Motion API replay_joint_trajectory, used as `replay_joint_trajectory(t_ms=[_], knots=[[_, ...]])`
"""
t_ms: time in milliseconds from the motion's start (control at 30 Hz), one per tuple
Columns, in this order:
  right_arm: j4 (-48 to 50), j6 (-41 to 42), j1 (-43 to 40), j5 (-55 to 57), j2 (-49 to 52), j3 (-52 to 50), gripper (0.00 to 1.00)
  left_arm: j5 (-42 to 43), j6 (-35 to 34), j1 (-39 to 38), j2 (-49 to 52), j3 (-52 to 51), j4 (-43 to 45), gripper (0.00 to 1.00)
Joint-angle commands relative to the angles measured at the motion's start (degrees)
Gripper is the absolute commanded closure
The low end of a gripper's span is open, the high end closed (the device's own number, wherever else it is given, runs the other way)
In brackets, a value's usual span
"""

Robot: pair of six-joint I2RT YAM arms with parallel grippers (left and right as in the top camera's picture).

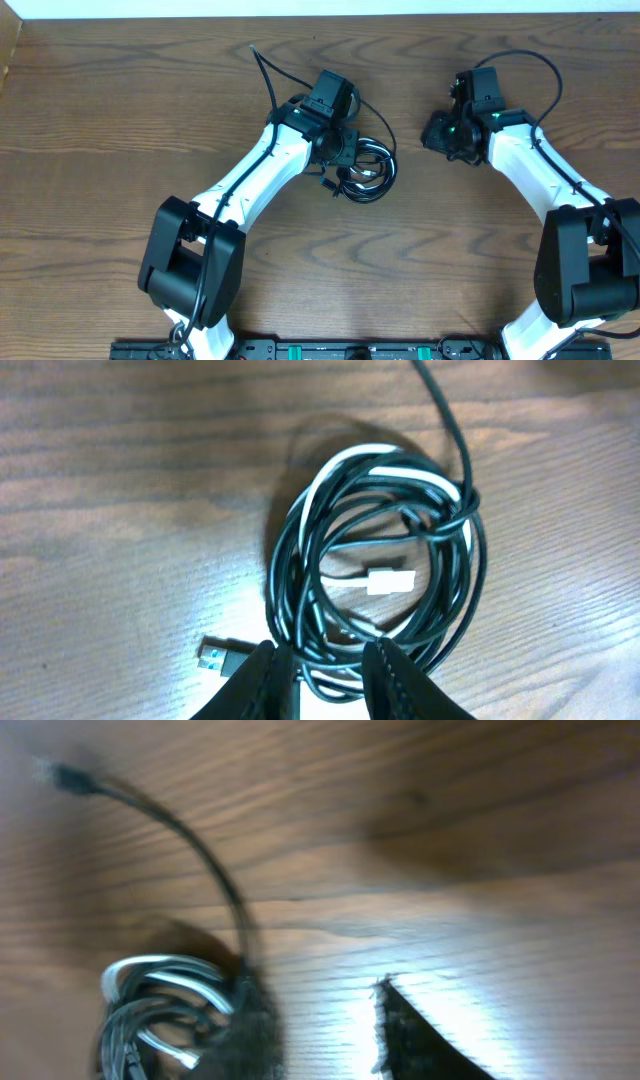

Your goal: Untangle cables

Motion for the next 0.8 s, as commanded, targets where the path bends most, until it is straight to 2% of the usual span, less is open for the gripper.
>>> replay_joint_trajectory(t_ms=[0,33,233,267,433,633,767], knots=[[2.32,-4.22,1.01,-5.99,0.81,-0.09,0.95,-0.96,-1.25,0.24,0.55,0.46,-0.83,0.71],[3.74,-4.22,1.46,-6.19,1.18,-0.11,0.99,-0.66,-2.40,0.17,0.55,0.37,-0.85,0.73],[13.20,-3.30,5.38,-6.14,6.73,-0.11,0.99,9.77,-2.56,0.13,0.57,-0.02,-4.48,0.81],[14.12,-2.82,5.77,-6.12,7.43,-0.11,0.99,10.16,-2.58,0.13,0.57,-0.28,-5.14,0.86],[19.45,2.23,8.39,-6.12,13.25,-0.11,0.99,10.49,-2.58,0.13,1.46,-2.91,-6.73,0.88],[17.57,4.26,8.26,-6.93,14.12,-0.09,0.99,10.14,-2.56,0.13,4.98,-5.18,-7.23,0.88],[12.44,6.43,7.50,-8.04,13.51,-0.07,0.99,5.95,-2.56,0.31,7.76,-5.18,-5.68,0.87]])
